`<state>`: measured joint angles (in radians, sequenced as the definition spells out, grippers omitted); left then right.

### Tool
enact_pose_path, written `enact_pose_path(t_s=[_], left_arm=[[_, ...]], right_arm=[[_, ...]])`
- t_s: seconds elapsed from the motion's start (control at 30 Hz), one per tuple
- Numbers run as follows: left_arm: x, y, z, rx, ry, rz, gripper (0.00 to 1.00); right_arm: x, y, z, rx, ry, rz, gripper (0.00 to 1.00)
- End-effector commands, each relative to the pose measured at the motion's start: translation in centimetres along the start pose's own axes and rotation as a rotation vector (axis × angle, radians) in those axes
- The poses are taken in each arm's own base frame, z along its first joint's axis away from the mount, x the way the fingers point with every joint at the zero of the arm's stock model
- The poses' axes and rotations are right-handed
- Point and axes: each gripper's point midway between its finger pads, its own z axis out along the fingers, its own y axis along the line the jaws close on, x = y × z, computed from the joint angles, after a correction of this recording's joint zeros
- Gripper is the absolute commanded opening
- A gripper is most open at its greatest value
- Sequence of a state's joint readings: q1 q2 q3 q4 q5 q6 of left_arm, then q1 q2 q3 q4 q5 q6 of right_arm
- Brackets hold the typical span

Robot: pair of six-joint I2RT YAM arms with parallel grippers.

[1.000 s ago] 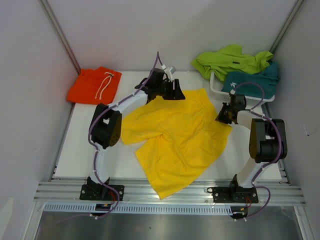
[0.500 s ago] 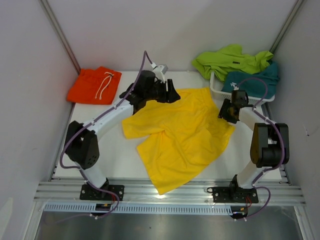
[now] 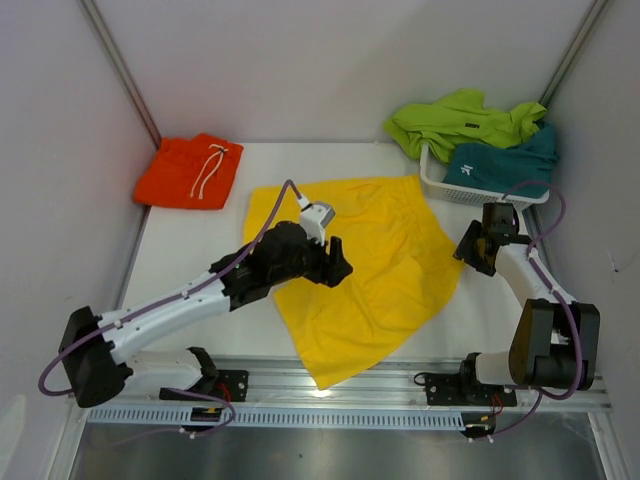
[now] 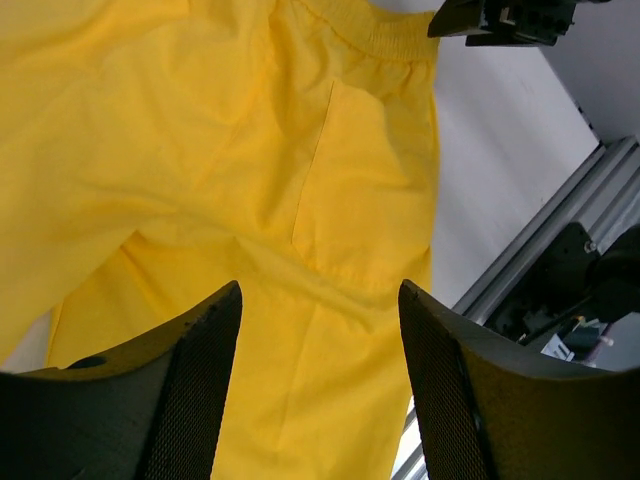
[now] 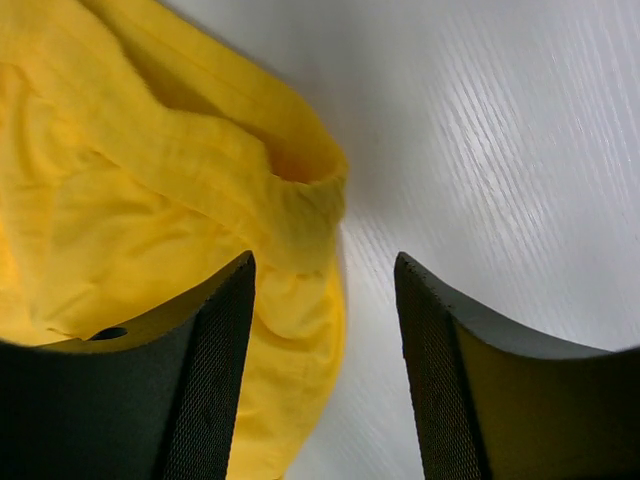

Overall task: Fold and stack the shorts
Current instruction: Fold the shorts

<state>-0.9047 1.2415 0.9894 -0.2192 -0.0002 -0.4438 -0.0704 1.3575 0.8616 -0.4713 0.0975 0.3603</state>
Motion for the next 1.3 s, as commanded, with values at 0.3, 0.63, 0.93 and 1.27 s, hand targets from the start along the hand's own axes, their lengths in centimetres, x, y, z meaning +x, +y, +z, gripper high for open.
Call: enact_pose_path(t_s=[0.3, 0.63, 0.93, 1.27], left_arm=[[8.6, 0.0, -4.3, -0.058, 0.073, 0.077, 0.67], [16.2, -2.5, -5.1, -0.005, 0.253, 0.224, 0.68], [21.9, -5.2, -7.0, 0.012, 0.412, 0.396, 0.75], [24.8, -4.5, -5.5, -0.068, 0.476, 0.492, 0.75]], right_arm=[[1.2, 0.1, 2.0, -0.043, 0.034, 0.097, 0.59], [2.0, -0.3, 3.3, -0.058, 0.064, 0.14, 0.0], [1.4, -0.7, 2.3, -0.047, 0.047, 0.138, 0.0], [1.5, -0.5, 2.3, -0.057, 0.048, 0.134, 0.0]])
